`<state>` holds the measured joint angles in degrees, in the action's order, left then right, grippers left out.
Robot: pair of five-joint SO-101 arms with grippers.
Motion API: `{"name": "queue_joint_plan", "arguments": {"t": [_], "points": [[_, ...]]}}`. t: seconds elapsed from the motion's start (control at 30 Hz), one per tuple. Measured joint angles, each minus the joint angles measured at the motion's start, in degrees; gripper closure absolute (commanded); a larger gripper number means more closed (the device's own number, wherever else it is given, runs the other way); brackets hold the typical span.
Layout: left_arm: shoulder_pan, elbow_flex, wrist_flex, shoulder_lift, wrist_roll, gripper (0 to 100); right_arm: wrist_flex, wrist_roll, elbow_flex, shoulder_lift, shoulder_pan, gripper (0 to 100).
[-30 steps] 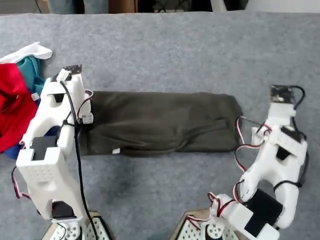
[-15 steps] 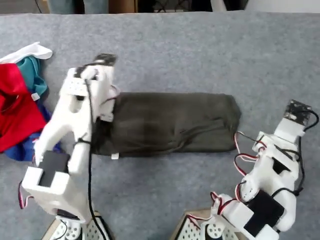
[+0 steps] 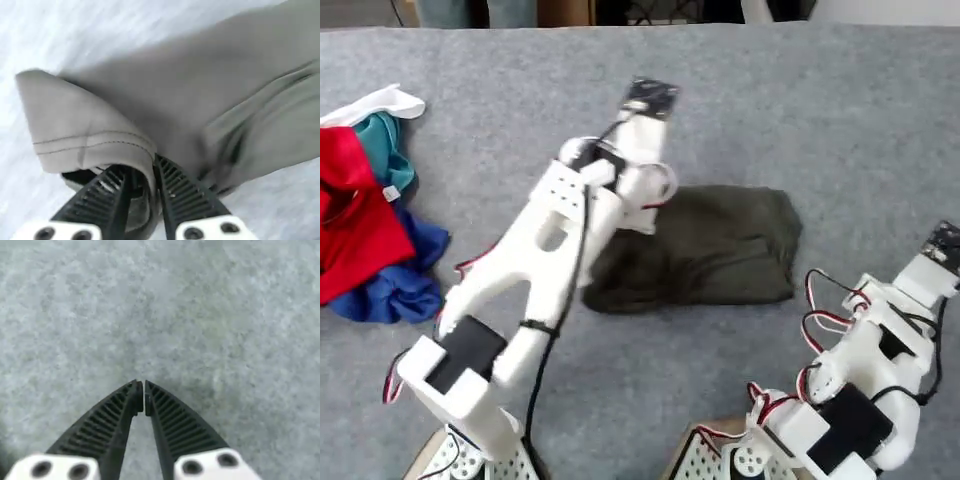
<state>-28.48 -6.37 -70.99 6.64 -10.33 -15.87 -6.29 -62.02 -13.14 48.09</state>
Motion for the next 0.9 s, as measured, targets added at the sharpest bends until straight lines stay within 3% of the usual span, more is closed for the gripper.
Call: {"name": "queue_joint_plan", "arguments": {"t": [0.1, 0.33, 0.63, 0.9], "points": [[-4.1, -1.6, 5.1, 1.2, 0.0, 97, -2.5, 0.0, 1.1, -0.1, 0.0, 98.1], [-12.0, -12.8, 6.5, 13.3, -0.5, 97, -3.1, 0.0, 1.2, -0.1, 0.1, 98.1], [-16.3, -30.3, 6.5, 27.7, -0.5, 97, -3.1, -0.1, 1.2, -0.1, 0.1, 98.1], [-17.3, -38.7, 6.5, 33.6, -0.5, 97, -3.1, -0.1, 1.2, -0.1, 0.1, 98.1]]}}
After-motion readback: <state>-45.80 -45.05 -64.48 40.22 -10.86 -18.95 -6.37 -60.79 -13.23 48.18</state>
